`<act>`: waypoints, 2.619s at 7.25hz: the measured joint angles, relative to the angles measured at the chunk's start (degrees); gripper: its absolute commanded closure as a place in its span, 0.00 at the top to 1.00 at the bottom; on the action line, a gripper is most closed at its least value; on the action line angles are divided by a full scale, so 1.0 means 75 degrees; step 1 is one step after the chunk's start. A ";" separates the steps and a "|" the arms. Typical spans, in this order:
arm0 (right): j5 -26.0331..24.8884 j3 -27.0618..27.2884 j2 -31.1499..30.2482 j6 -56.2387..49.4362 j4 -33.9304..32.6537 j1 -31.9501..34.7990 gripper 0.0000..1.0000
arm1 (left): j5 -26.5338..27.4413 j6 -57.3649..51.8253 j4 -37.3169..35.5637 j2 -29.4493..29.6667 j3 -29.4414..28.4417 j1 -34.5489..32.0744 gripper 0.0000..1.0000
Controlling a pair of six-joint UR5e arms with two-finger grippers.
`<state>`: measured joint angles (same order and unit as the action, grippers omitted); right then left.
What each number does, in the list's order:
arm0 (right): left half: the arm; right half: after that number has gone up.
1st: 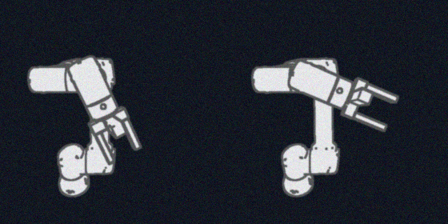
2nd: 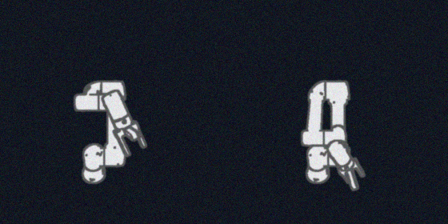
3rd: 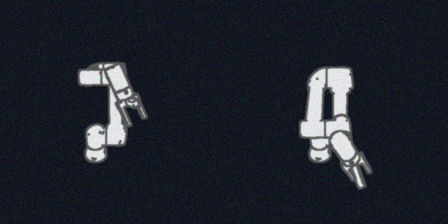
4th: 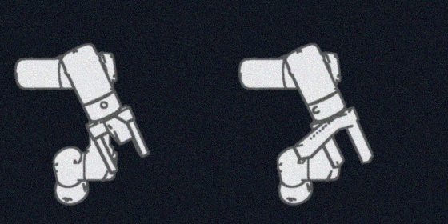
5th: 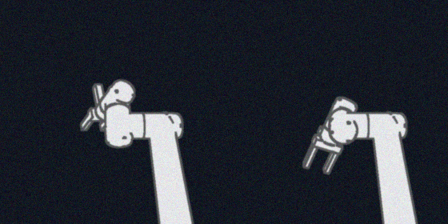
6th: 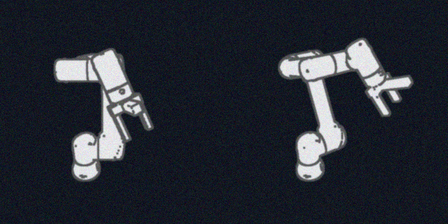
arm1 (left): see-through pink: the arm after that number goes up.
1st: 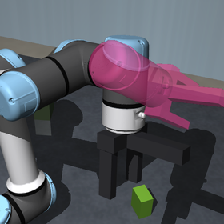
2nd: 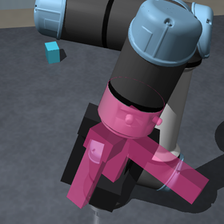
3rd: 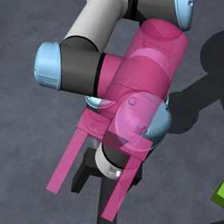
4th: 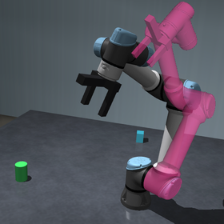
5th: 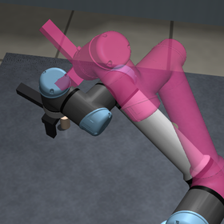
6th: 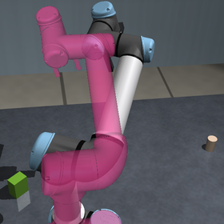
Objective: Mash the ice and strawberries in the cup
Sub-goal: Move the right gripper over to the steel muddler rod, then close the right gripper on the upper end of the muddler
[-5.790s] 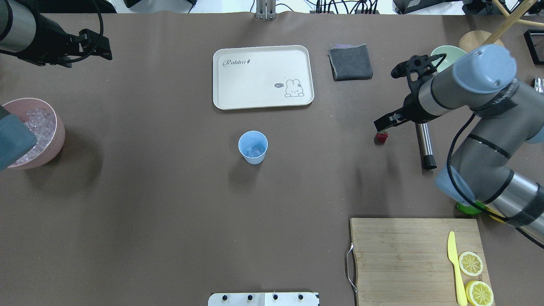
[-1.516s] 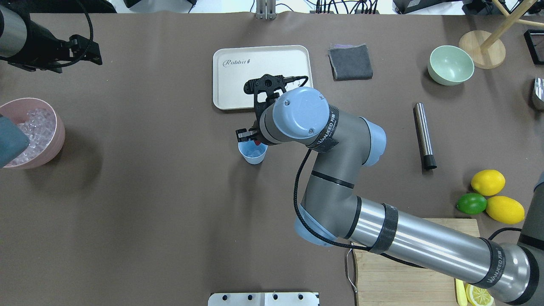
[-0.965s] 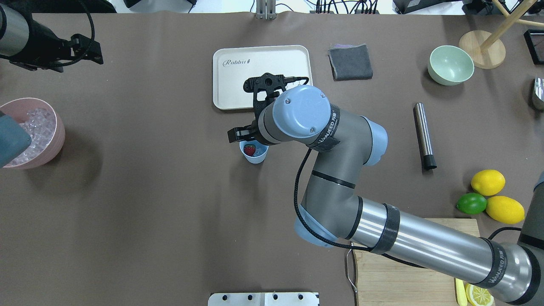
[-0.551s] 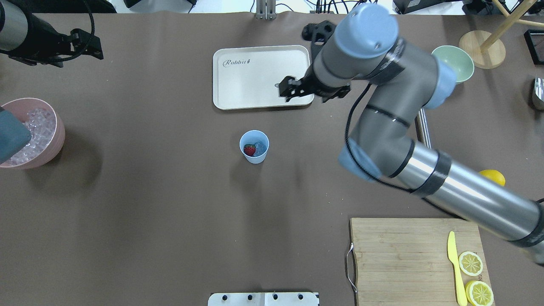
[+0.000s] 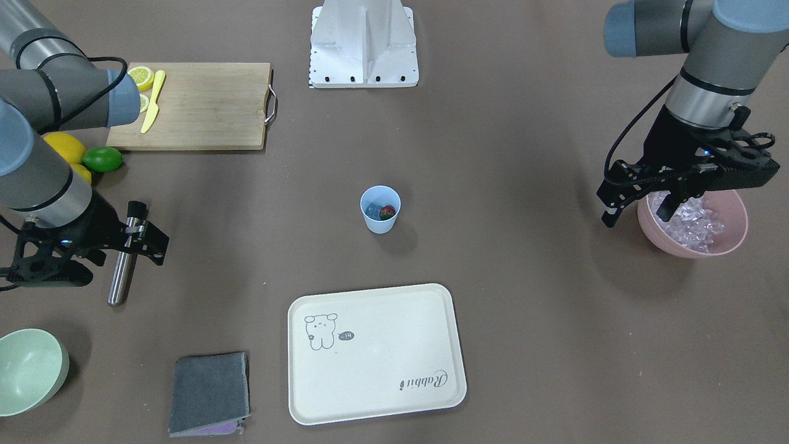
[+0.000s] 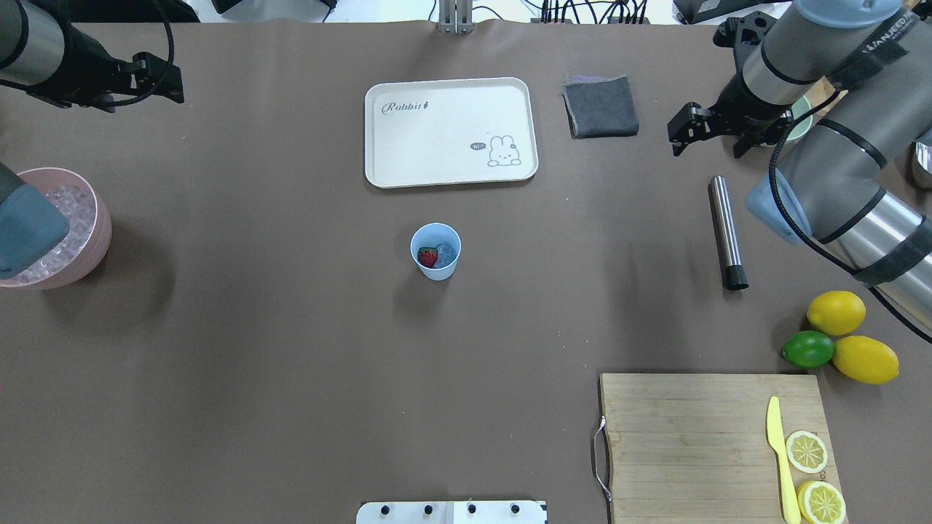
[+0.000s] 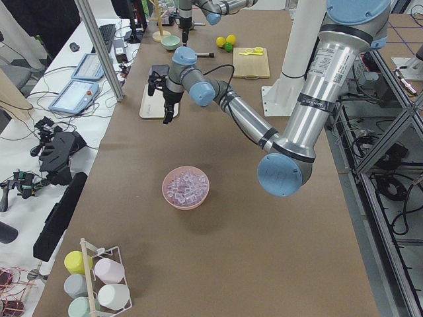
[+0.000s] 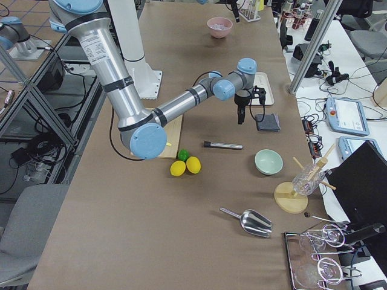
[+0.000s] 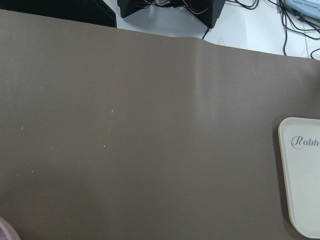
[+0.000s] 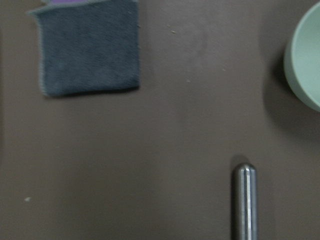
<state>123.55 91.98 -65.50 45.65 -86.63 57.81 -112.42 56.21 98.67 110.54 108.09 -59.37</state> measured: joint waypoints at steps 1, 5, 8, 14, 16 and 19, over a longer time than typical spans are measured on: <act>0.0015 -0.0385 -0.0102 -0.0051 0.0082 0.0012 1.00 | -0.0004 -0.0231 0.0006 0.0059 -0.0124 0.0003 0.98; 0.0018 -0.2213 0.0030 -0.0076 0.1749 -0.0091 1.00 | 0.0000 -0.0596 0.0016 0.0324 -0.0426 0.0006 0.98; 0.0021 -0.2346 0.0059 -0.0100 0.1930 -0.0321 0.99 | -0.0019 -0.0820 0.0006 0.0406 -0.0558 -0.0014 0.98; 0.0041 -0.2326 -0.0093 -0.0304 0.1934 -0.0301 0.01 | -0.0022 -0.0888 0.0004 0.0441 -0.0569 -0.0052 0.98; 0.0040 -0.2327 -0.0099 -0.0293 0.1935 -0.0298 0.00 | -0.0022 -0.0895 0.0006 0.0448 -0.0570 -0.0052 0.98; 0.0035 -0.2285 -0.0032 -0.0299 0.1938 -0.0275 0.00 | -0.0022 -0.0900 0.0005 0.0449 -0.0572 -0.0062 0.98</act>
<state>123.81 74.85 -65.74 43.41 -72.10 55.75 -112.59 49.46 98.71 113.91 103.80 -59.84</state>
